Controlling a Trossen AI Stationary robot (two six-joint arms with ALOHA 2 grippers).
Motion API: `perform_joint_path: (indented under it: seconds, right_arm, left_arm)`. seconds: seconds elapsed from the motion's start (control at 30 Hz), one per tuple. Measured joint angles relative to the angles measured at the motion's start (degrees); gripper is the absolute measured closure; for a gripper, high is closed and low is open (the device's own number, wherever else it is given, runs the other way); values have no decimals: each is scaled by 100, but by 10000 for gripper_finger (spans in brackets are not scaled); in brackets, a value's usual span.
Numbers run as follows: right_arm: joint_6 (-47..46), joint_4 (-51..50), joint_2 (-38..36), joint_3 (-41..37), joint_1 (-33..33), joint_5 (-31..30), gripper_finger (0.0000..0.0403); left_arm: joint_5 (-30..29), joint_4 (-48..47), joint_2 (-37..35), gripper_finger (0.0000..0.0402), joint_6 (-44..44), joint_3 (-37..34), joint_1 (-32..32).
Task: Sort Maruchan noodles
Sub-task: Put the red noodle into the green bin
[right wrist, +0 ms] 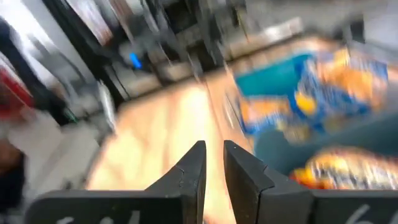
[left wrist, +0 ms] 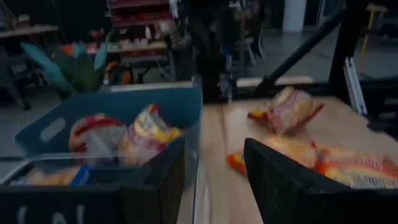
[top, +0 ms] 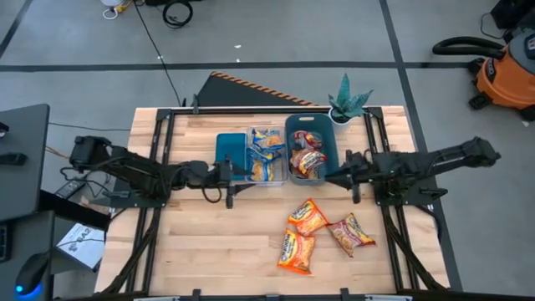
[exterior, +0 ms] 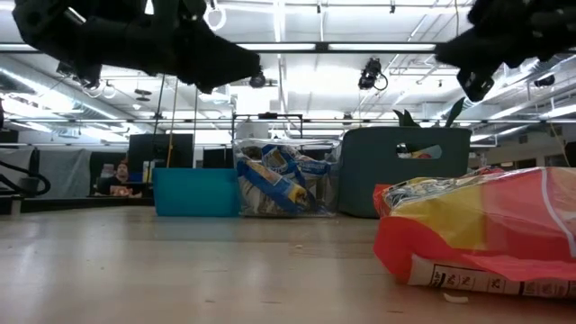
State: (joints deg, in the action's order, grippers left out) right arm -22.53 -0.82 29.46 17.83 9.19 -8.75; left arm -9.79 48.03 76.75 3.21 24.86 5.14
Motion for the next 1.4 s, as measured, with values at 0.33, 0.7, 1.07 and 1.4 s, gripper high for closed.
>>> perform_joint_path:
  seconds: [0.33,0.7,1.07,1.4]
  right_arm:
    - [-1368,-3894,2513,2341,582,22,341]
    - [-1547,-4368,4454,2854,1056,1266,337]
    - [-1682,-4296,5858,3331,1304,1901,264]
    - [-1456,-4352,6553,3416,1375,1978,261]
  left_arm:
    - [-21,-124,-118,233,-62,-87,23]
    - [-25,-181,-114,233,-37,-92,30]
    - [-23,-264,-114,233,-125,-90,34]
    - [-23,-343,-111,233,-199,-90,34]
